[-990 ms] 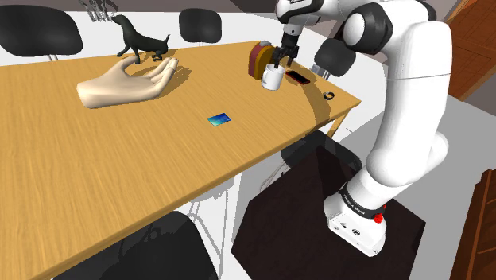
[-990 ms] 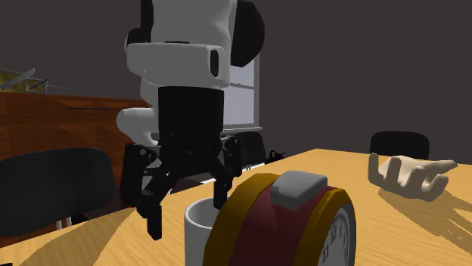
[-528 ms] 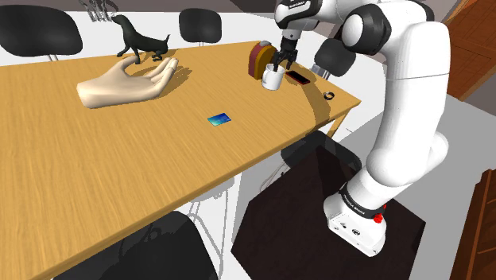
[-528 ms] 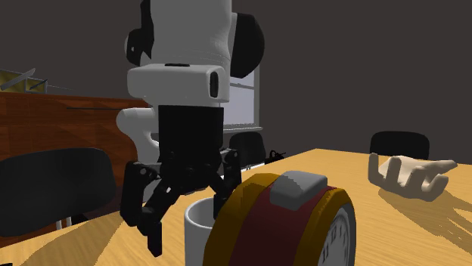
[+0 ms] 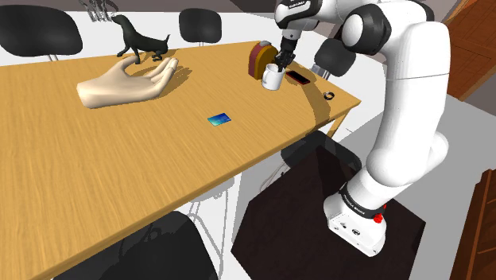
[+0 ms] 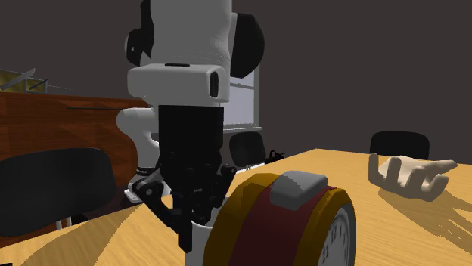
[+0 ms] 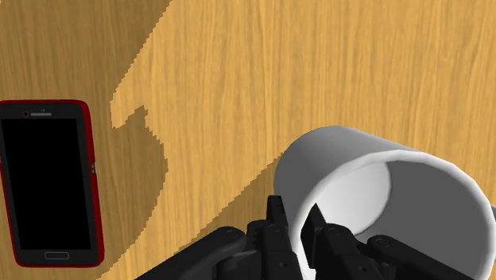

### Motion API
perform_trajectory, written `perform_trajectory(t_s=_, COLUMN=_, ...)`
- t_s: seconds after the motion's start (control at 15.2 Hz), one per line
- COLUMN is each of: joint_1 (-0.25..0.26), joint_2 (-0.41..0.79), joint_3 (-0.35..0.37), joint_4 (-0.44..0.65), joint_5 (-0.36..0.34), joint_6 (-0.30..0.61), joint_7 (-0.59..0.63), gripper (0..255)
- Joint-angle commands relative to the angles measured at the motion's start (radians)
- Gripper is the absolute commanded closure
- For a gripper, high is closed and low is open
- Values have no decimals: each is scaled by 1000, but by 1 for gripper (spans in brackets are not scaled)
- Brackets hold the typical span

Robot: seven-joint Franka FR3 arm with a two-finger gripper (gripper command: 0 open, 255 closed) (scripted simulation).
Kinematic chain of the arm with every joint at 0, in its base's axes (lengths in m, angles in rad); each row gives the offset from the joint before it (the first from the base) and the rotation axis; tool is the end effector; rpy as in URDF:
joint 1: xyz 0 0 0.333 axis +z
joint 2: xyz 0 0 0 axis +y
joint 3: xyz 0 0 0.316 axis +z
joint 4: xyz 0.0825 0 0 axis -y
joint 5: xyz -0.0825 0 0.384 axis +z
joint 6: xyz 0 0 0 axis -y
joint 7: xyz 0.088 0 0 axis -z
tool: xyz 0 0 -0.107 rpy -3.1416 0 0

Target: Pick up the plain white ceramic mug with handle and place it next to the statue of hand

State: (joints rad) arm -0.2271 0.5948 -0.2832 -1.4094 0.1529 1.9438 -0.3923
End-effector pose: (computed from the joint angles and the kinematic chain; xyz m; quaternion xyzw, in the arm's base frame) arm 0.6416 -0.3040 0.3620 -0.9976 0.0665 0.0201 0.0004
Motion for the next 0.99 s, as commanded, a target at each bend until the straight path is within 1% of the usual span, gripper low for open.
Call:
perform_trajectory(t_s=0.0, joint_1=0, joint_2=0, joint_3=0, joint_4=0, joint_5=0, joint_6=0, joint_7=0, gripper=255)
perform_trajectory(t_s=0.26, joint_1=0, joint_2=0, joint_3=0, joint_4=0, joint_5=0, joint_6=0, joint_7=0, gripper=255)
perform_trajectory(t_s=0.92, joint_1=-3, joint_2=-31, joint_3=-6, joint_4=86, joint_5=-11, joint_6=-116, joint_7=7, gripper=255)
